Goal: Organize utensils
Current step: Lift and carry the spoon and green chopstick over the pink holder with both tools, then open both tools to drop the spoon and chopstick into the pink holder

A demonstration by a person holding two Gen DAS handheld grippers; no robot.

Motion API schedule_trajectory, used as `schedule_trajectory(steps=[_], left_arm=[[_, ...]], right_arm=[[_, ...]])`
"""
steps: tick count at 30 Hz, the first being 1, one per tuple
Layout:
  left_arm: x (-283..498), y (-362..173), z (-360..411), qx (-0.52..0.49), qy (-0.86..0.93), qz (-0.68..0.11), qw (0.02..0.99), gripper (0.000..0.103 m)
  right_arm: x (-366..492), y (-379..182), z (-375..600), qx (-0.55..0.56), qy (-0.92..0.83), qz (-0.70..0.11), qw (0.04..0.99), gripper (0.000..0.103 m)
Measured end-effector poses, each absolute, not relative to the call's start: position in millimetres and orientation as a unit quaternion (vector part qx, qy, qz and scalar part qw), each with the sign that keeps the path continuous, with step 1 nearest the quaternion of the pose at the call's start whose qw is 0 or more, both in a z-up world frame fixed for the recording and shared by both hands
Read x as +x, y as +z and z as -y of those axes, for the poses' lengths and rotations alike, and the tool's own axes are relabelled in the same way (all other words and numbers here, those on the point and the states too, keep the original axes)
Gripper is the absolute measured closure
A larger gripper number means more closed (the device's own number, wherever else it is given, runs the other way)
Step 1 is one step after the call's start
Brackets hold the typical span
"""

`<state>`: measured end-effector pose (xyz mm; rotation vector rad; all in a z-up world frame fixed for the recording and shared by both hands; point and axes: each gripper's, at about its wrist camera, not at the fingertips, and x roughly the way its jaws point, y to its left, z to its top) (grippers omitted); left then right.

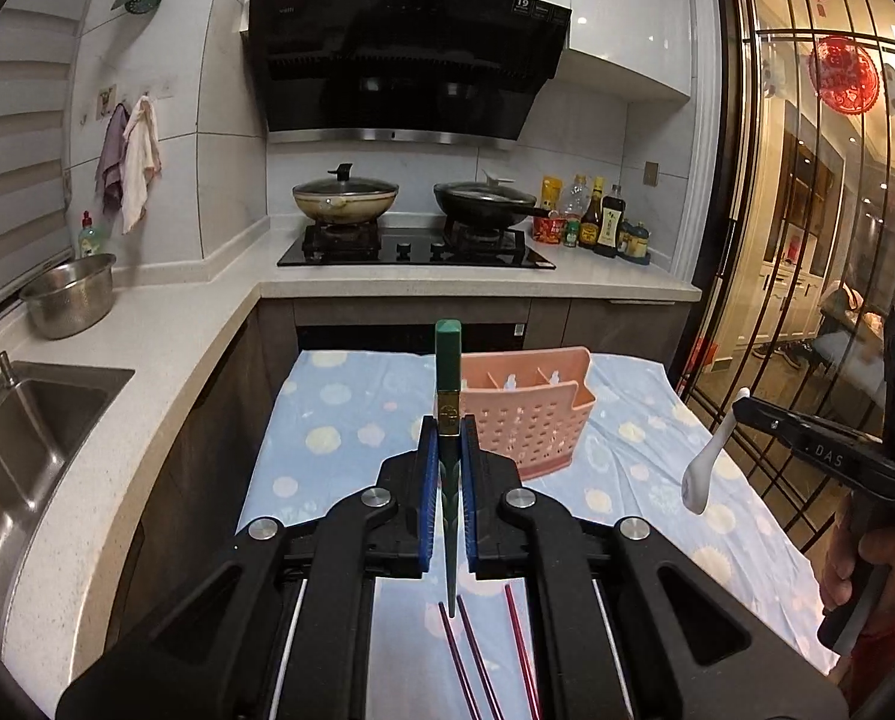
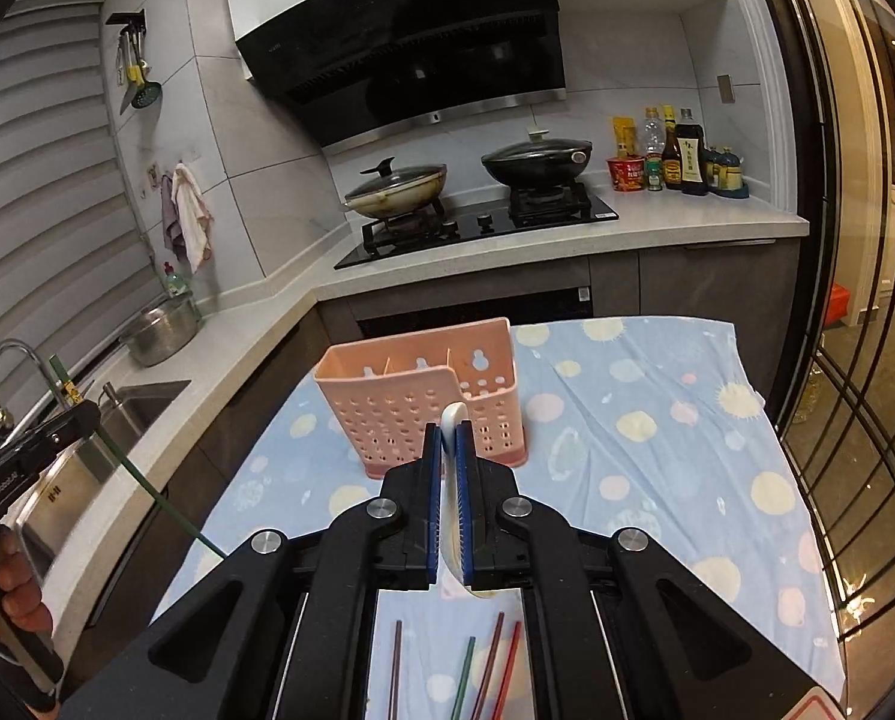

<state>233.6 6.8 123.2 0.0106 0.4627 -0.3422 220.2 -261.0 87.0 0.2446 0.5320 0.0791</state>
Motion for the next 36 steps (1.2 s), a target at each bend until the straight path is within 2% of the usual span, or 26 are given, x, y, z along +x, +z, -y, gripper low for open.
schedule_trajectory(steps=[13, 18, 24, 27, 28, 30, 32, 34, 36], left_arm=[[339.9, 199.3, 35.1, -0.005, -0.178, -0.169, 0.969, 0.096], [386.2, 181.8, 47.3, -0.019, -0.179, -0.191, 0.965, 0.096], [421.4, 132.2, 54.7, -0.01, -0.163, -0.24, 0.957, 0.096], [430.6, 112.0, 50.8, -0.011, -0.152, -0.262, 0.953, 0.094], [431.3, 107.3, 49.4, -0.01, -0.142, -0.268, 0.953, 0.089], [427.3, 102.0, 45.0, -0.012, -0.132, -0.266, 0.955, 0.056], [418.2, 100.9, 40.1, -0.011, -0.124, -0.258, 0.958, 0.049], [404.3, 103.4, 34.6, -0.011, -0.126, -0.255, 0.959, 0.047], [390.2, 105.7, 27.2, -0.011, -0.123, -0.25, 0.96, 0.038]], right_arm=[[349.2, 119.6, 278.1, 0.164, 0.053, -0.227, 0.959, 0.098], [394.0, 92.6, 281.0, 0.178, 0.056, -0.251, 0.95, 0.098], [419.2, 40.0, 279.4, 0.17, 0.046, -0.298, 0.938, 0.098], [419.6, 24.3, 281.6, 0.164, 0.032, -0.305, 0.937, 0.093], [417.0, 22.2, 279.1, 0.158, 0.024, -0.304, 0.939, 0.089], [408.3, 23.8, 278.5, 0.152, 0.021, -0.297, 0.943, 0.082], [395.9, 27.7, 279.8, 0.152, 0.019, -0.287, 0.946, 0.072], [379.4, 34.0, 280.6, 0.156, 0.02, -0.28, 0.947, 0.07], [358.5, 40.9, 281.8, 0.162, 0.022, -0.275, 0.948, 0.067]])
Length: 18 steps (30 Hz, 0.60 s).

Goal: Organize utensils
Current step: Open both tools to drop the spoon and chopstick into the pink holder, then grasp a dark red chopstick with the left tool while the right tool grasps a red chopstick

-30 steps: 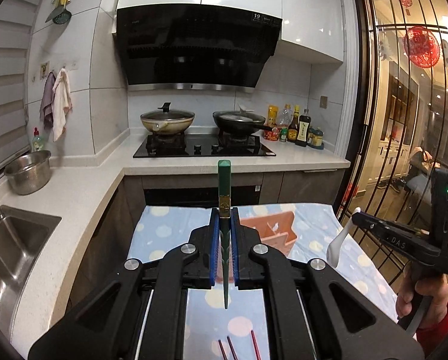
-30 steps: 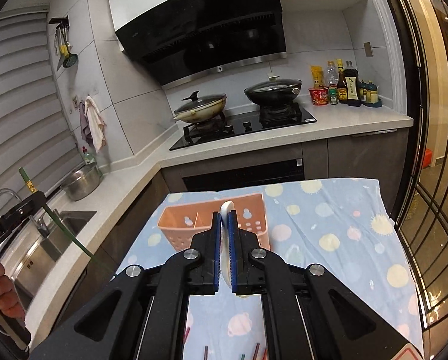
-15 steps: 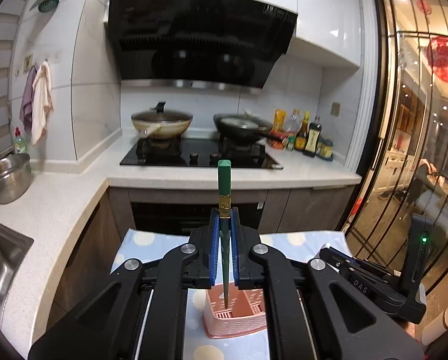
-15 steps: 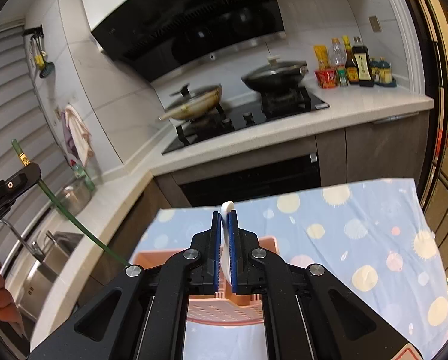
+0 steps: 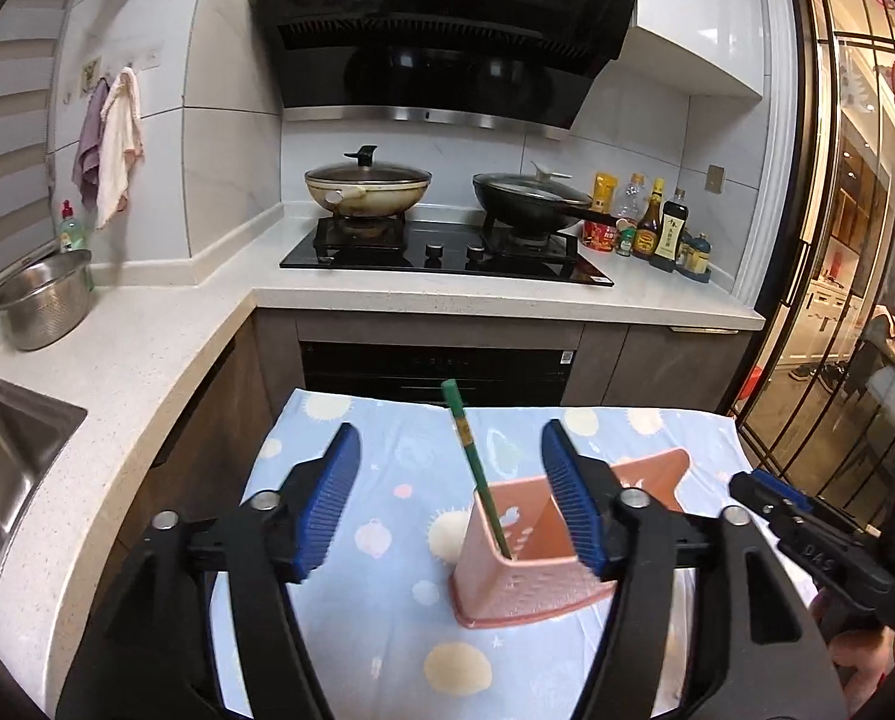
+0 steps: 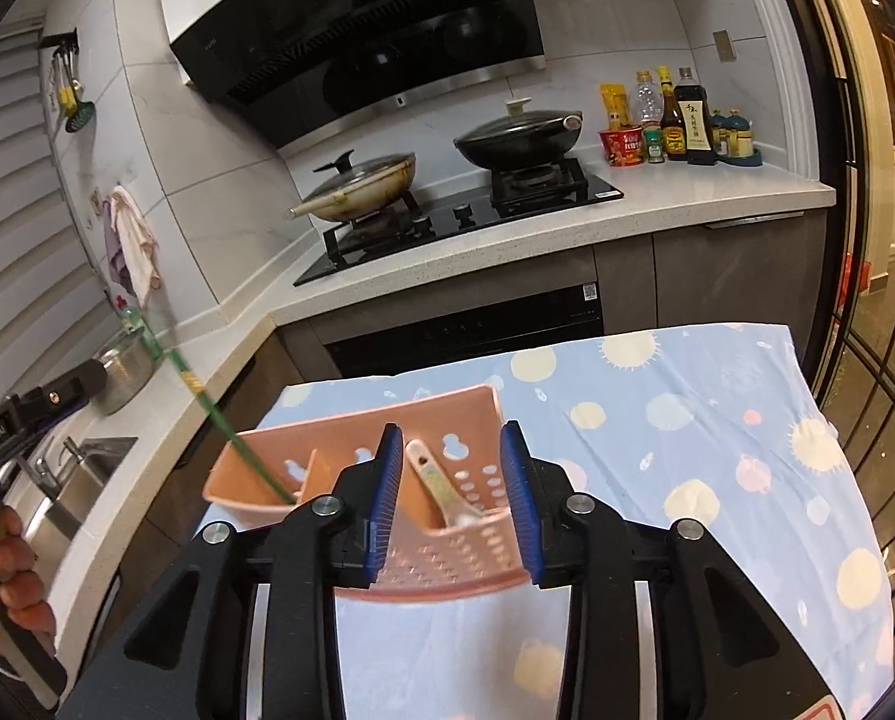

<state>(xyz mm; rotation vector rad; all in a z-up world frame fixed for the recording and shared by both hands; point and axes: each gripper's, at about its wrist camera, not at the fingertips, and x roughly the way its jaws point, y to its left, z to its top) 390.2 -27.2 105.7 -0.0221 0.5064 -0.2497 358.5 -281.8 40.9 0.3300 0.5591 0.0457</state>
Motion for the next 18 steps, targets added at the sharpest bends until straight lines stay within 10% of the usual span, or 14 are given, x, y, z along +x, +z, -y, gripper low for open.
schedule_trajectory(steps=[18], left_arm=[[199.1, 3.2, -23.5, 0.034, -0.09, -0.338, 0.936, 0.022]], right_arm=[[112.8, -16.6, 252.5, 0.082, -0.043, -0.325, 0.941, 0.05]])
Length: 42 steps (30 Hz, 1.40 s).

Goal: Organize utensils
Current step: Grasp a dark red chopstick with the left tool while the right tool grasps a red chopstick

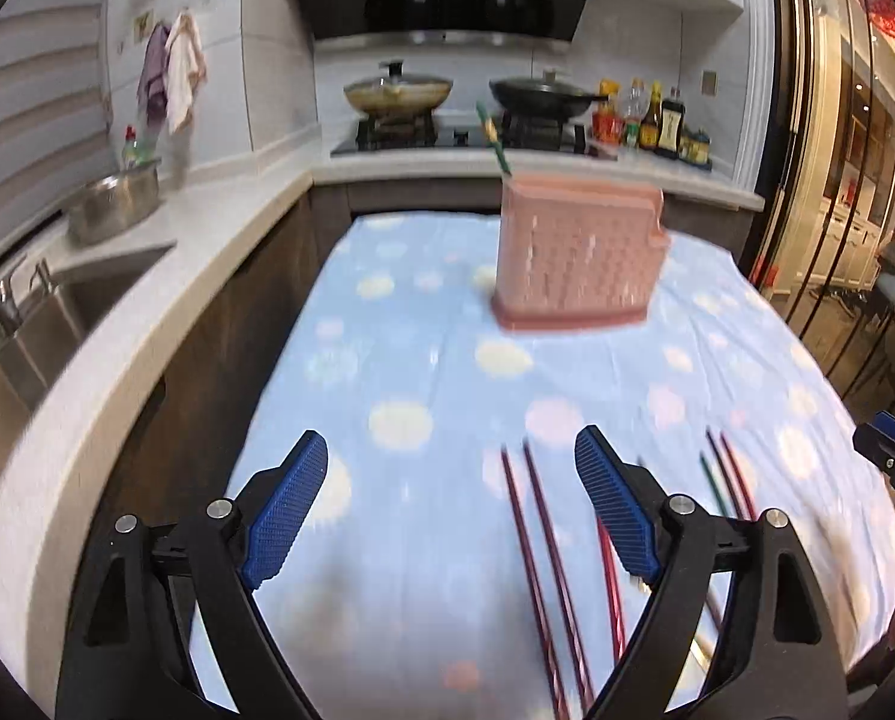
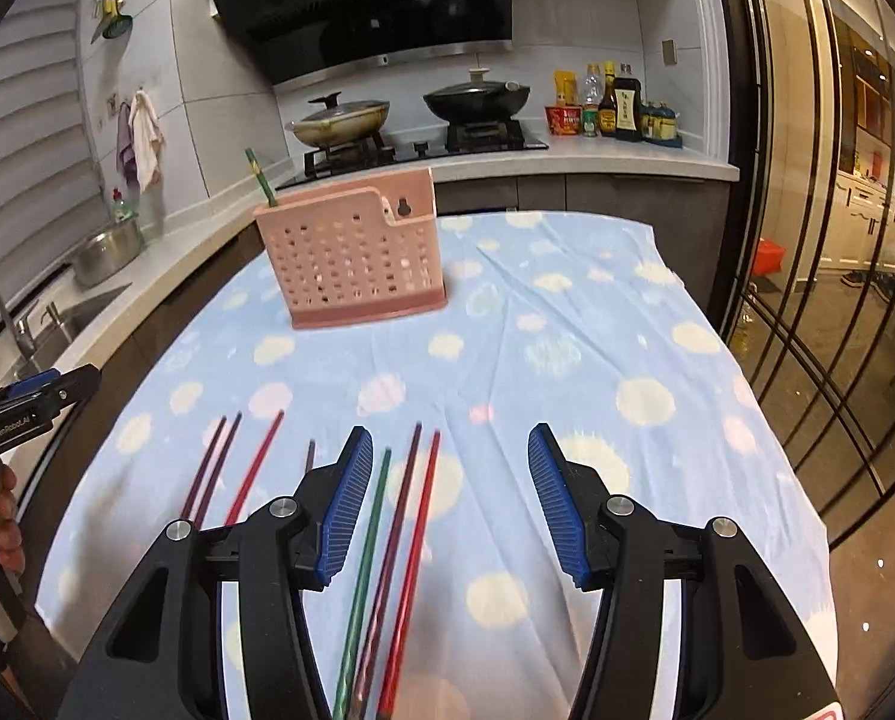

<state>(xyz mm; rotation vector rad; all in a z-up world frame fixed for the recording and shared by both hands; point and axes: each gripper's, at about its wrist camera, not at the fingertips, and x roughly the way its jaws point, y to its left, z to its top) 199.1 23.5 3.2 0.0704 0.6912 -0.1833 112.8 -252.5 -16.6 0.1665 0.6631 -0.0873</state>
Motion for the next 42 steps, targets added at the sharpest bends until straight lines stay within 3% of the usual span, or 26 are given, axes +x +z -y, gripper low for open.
schedule_trajectory(steps=[14, 32, 35, 42], left_arm=[[119.0, -73.0, -20.9, 0.044, -0.093, -0.415, 0.904, 0.022], [110.2, -96.7, -6.9, 0.067, -0.096, -0.428, 0.896, 0.024], [112.3, -98.8, -11.0, 0.066, -0.096, -0.435, 0.893, 0.032], [109.6, -102.2, -18.1, 0.069, -0.088, -0.434, 0.894, 0.034]], right_arm=[[37.0, -84.4, 219.9, 0.078, -0.046, -0.383, 0.919, 0.05], [39.8, -105.1, 211.7, 0.085, -0.045, -0.404, 0.91, 0.066], [39.8, -104.3, 212.3, 0.086, -0.045, -0.403, 0.91, 0.069], [39.3, -105.8, 212.5, 0.081, -0.047, -0.407, 0.908, 0.07]])
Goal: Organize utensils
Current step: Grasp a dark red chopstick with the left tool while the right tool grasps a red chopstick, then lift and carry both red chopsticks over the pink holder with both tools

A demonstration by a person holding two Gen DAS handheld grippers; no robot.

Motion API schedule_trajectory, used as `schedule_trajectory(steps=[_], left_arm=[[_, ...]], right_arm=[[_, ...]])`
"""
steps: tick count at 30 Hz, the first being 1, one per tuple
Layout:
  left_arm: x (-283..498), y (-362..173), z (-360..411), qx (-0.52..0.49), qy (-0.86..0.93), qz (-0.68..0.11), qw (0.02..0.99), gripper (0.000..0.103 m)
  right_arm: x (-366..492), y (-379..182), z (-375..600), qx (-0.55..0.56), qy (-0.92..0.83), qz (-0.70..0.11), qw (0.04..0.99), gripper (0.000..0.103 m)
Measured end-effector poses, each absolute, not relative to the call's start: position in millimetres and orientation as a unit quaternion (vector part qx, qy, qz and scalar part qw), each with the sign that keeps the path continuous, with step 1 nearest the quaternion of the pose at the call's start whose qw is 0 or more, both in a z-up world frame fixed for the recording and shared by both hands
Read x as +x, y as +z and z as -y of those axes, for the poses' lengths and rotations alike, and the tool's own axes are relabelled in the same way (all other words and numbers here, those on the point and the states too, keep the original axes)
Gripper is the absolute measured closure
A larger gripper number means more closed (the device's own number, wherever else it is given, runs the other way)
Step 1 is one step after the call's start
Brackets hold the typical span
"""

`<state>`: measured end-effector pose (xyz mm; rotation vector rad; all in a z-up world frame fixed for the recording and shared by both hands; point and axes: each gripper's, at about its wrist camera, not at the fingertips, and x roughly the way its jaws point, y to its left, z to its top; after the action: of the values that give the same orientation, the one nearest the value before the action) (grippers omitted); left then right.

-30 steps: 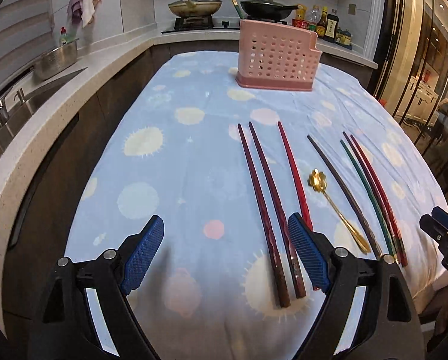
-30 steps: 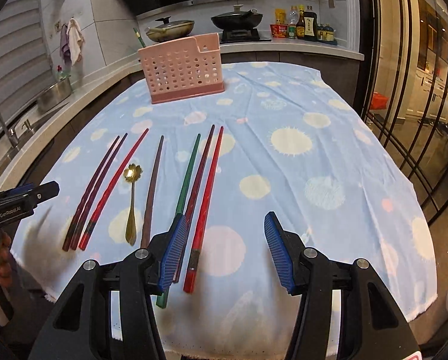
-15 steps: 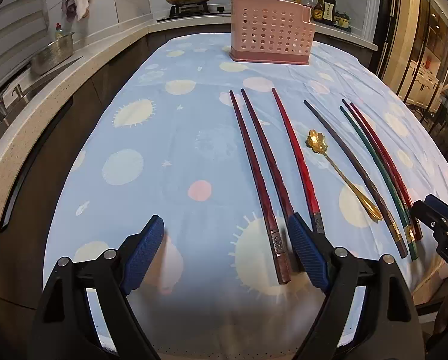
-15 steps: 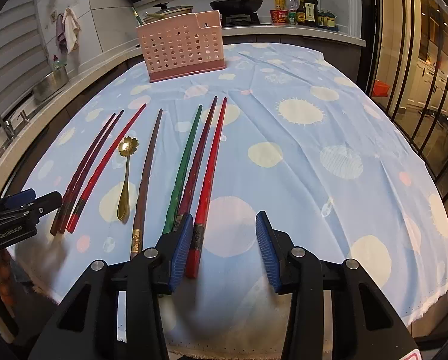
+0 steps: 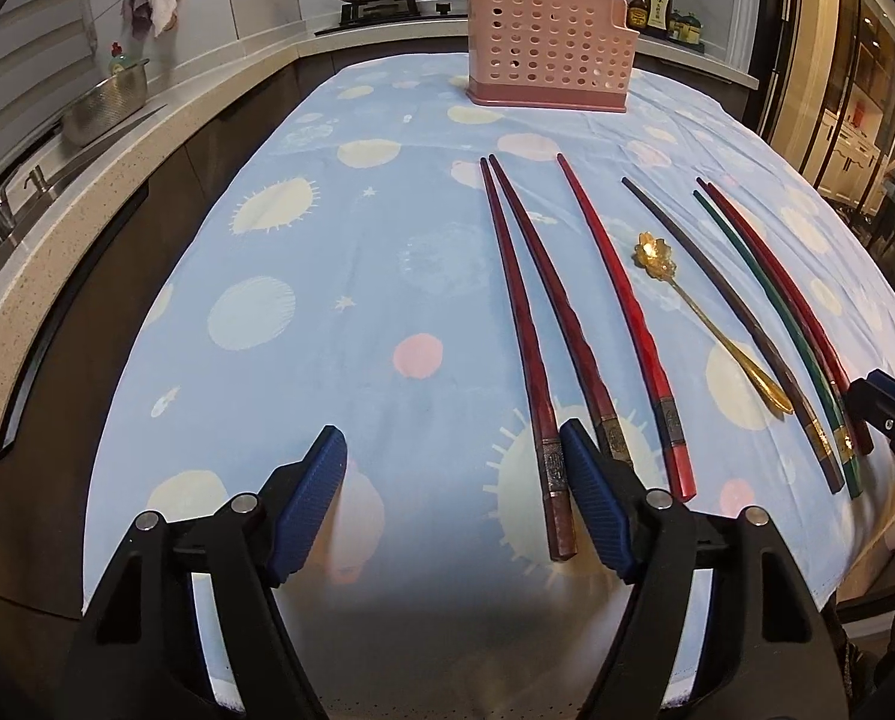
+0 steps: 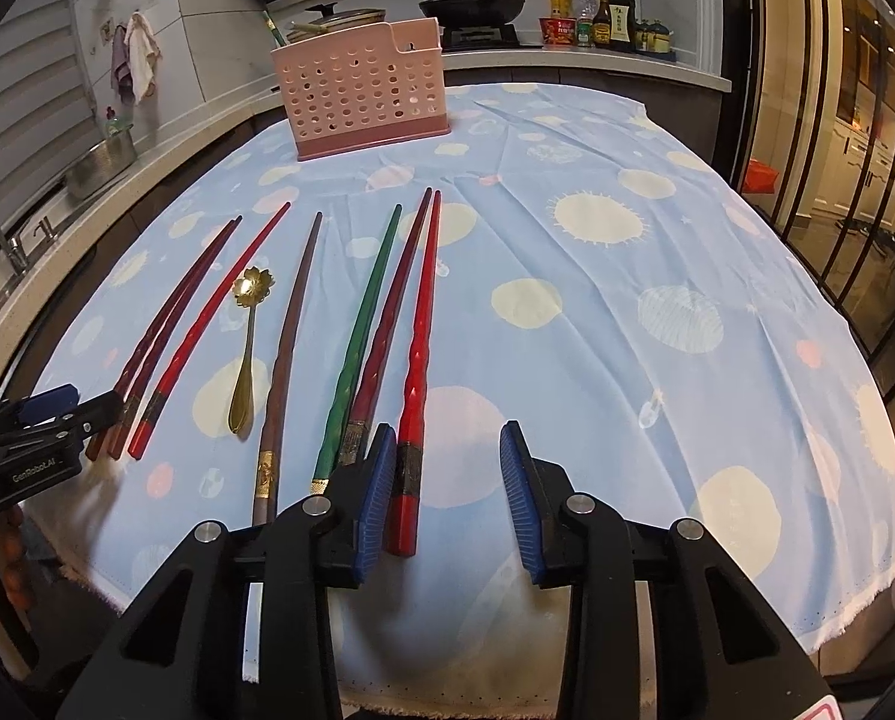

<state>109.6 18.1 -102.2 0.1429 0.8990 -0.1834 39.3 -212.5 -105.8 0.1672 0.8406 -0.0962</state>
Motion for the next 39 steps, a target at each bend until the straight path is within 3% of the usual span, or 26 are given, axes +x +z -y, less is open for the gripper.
schedule_trajectory(steps=[8, 10, 11, 17, 26, 39], left_arm=[[107.6, -100.3, -11.9, 0.072, -0.106, -0.434, 0.892, 0.051], [106.7, -99.2, -11.5, 0.068, -0.114, -0.435, 0.89, 0.058], [106.0, -98.7, -11.3, 0.066, -0.119, -0.436, 0.89, 0.063], [104.8, -96.8, -13.1, 0.034, -0.154, -0.447, 0.881, 0.094], [100.2, -84.1, -16.7, 0.014, -0.17, -0.445, 0.879, 0.096], [118.5, 2.3, -19.4, 0.026, -0.156, -0.333, 0.929, 0.096]], right_arm=[[37.1, -109.6, 206.6, 0.062, -0.041, -0.409, 0.91, 0.084], [37.3, -109.2, 208.3, 0.064, -0.04, -0.409, 0.909, 0.092], [37.3, -109.1, 208.9, 0.065, -0.038, -0.41, 0.909, 0.096], [37.1, -107.9, 210.0, 0.066, -0.036, -0.408, 0.91, 0.096], [33.3, -92.1, 215.2, 0.074, -0.032, -0.39, 0.917, 0.096], [49.6, -9.9, 241.3, 0.079, -0.035, -0.285, 0.955, 0.097]])
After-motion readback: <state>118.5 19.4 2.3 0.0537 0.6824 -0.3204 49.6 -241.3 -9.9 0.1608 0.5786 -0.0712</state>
